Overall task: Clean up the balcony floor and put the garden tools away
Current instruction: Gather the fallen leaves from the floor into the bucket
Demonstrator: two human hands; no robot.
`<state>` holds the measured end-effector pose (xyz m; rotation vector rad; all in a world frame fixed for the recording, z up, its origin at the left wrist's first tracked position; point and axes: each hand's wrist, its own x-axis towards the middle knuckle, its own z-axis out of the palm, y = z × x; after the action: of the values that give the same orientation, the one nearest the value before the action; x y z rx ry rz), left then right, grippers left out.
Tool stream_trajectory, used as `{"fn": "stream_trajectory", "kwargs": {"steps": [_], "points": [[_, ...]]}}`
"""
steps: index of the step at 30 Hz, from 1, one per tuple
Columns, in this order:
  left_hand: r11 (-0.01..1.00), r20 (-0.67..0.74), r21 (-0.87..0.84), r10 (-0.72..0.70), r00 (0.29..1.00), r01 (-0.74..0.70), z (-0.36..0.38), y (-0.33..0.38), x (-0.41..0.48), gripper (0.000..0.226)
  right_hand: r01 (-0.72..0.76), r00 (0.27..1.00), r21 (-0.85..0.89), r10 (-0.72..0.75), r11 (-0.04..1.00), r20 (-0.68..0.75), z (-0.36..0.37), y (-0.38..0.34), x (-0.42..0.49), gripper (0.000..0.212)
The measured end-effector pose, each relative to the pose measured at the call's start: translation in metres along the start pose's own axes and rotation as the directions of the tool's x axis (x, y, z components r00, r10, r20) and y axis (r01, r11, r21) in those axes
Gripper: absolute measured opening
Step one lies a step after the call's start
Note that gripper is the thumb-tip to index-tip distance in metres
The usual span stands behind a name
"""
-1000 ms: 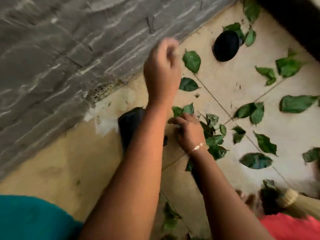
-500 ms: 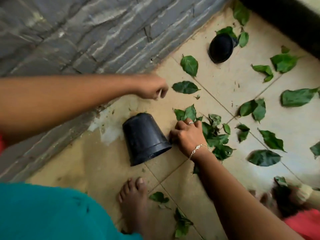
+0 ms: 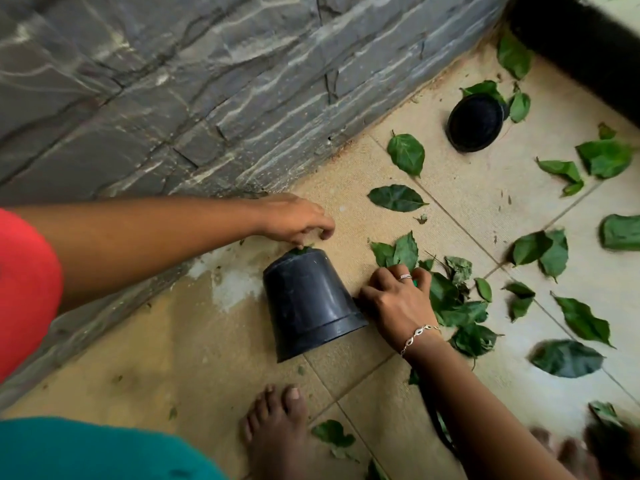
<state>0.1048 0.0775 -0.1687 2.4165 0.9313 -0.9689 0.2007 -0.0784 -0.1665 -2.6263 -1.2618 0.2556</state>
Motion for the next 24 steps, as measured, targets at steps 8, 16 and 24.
{"fn": "stream_trajectory", "kwargs": {"steps": [8, 16, 24], "points": [[0.945, 0.069, -0.051, -0.319, 0.945, 0.323, 0.138, -0.035, -0.110, 0.063, -0.033, 0.999, 0.318, 0.044, 0.948, -0.029, -0.013, 0.003, 0.012, 0.004], [0.842, -0.172, -0.522, -0.261, 0.950, 0.137, 0.076, -0.022, -0.068, 0.090, 0.098, 0.985, 0.455, -0.152, 0.885, 0.084, -0.013, -0.024, 0.027, 0.025], [0.845, 0.072, 0.084, 0.523, 0.849, -0.527, -0.134, 0.033, 0.061, 0.026, 0.017, 0.950, 0.250, -0.093, 0.968, 0.299, -0.009, -0.003, 0.017, 0.022]]}}
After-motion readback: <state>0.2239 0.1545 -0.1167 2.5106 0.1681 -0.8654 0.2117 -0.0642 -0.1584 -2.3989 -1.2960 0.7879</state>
